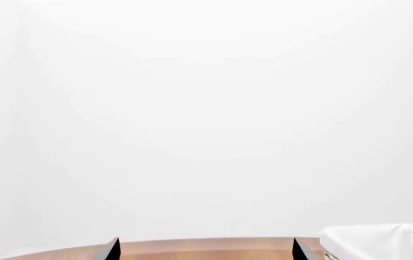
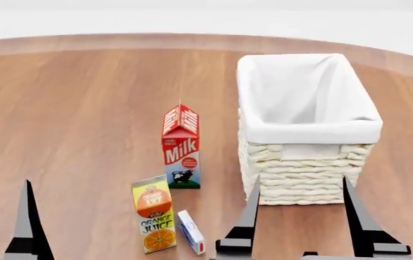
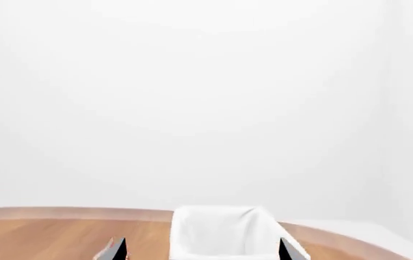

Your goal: Pick up the tomato sauce, and put it in the basket.

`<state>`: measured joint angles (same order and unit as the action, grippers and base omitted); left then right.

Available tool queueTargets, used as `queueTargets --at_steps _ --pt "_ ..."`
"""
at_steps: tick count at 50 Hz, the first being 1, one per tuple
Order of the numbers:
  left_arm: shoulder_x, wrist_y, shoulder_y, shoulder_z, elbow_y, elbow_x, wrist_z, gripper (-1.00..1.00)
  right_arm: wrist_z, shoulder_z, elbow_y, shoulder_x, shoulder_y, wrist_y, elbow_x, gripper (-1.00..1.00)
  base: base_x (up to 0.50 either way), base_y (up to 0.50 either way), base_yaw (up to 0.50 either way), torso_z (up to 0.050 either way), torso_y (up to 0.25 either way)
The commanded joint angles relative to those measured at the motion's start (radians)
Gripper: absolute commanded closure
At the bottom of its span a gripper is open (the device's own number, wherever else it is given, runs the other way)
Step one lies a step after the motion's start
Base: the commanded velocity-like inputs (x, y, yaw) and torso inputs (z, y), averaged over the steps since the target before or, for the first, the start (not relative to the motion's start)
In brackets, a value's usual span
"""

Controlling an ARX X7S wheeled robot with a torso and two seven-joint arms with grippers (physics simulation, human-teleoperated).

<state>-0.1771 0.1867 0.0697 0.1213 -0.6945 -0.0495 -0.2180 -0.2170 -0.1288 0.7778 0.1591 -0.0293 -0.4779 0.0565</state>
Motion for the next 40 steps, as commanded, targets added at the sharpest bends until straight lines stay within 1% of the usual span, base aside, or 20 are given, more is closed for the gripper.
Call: queueTargets --at_steps 1,20,28,30,37,38,39,40 --pt "-0.008 0.002 0.002 0.007 -0.009 -0.006 -0.010 -1.00 0.004 -0.006 -0.003 0.009 -0.002 0.012 0.023 -1.00 0.27 -0.50 0.00 0.000 0.000" --pt "-0.019 -0.035 0.007 0.017 0.026 -0.017 -0.021 -1.00 -0.011 -0.018 -0.013 0.021 -0.006 0.010 0.032 -1.00 0.26 -0.50 0.00 0.000 0.001" --pt "-0.023 -0.029 0.006 0.021 0.020 -0.020 -0.027 -1.00 -0.019 -0.024 -0.016 0.028 -0.009 0.000 0.030 -1.00 0.26 -0.50 0.00 0.000 0.000" --pt "-0.025 -0.035 0.007 0.022 0.024 -0.021 -0.029 -1.00 -0.024 -0.029 -0.018 0.029 -0.014 -0.016 0.025 -1.00 0.00 -0.47 0.00 0.000 0.000" --pt "-0.029 -0.034 0.006 0.024 0.024 -0.025 -0.033 -1.00 -0.029 -0.031 -0.013 0.033 -0.016 -0.021 0.030 -1.00 -0.46 -0.34 0.00 0.000 0.002" --pt "-0.029 -0.037 0.007 0.024 0.026 -0.025 -0.034 -1.00 -0.028 -0.033 -0.011 0.035 -0.013 -0.014 0.030 -1.00 -0.14 -0.34 0.00 0.000 0.000" --pt "-0.030 -0.034 0.007 0.025 0.024 -0.026 -0.035 -1.00 -0.025 -0.027 -0.008 0.034 -0.002 0.031 0.038 -1.00 0.19 -0.38 0.00 0.000 0.000" --pt "-0.030 -0.031 0.006 0.025 0.020 -0.027 -0.036 -1.00 -0.027 -0.023 -0.008 0.034 -0.005 0.012 0.043 -1.00 0.35 -0.43 0.00 0.000 0.000"
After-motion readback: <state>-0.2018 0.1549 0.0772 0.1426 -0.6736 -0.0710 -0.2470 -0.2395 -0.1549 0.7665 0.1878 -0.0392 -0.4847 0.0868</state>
